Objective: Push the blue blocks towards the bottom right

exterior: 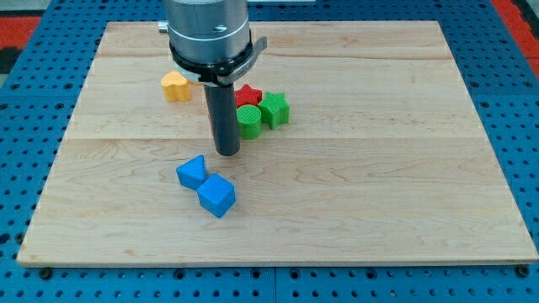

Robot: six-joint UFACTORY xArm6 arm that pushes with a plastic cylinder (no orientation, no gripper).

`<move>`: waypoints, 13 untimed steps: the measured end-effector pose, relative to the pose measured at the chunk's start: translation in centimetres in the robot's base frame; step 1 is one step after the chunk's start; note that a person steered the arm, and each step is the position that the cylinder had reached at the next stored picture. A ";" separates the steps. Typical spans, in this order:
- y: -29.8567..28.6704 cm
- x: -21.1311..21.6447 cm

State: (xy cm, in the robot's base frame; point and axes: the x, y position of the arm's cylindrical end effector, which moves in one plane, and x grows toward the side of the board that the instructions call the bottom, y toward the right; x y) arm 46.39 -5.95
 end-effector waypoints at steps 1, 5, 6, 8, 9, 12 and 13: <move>-6.0 0.1; -1.6 8.5; 2.3 7.5; 15.5 7.2; 11.6 7.0; -4.0 1.8; -4.3 3.1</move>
State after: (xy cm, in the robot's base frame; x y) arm 49.52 -10.28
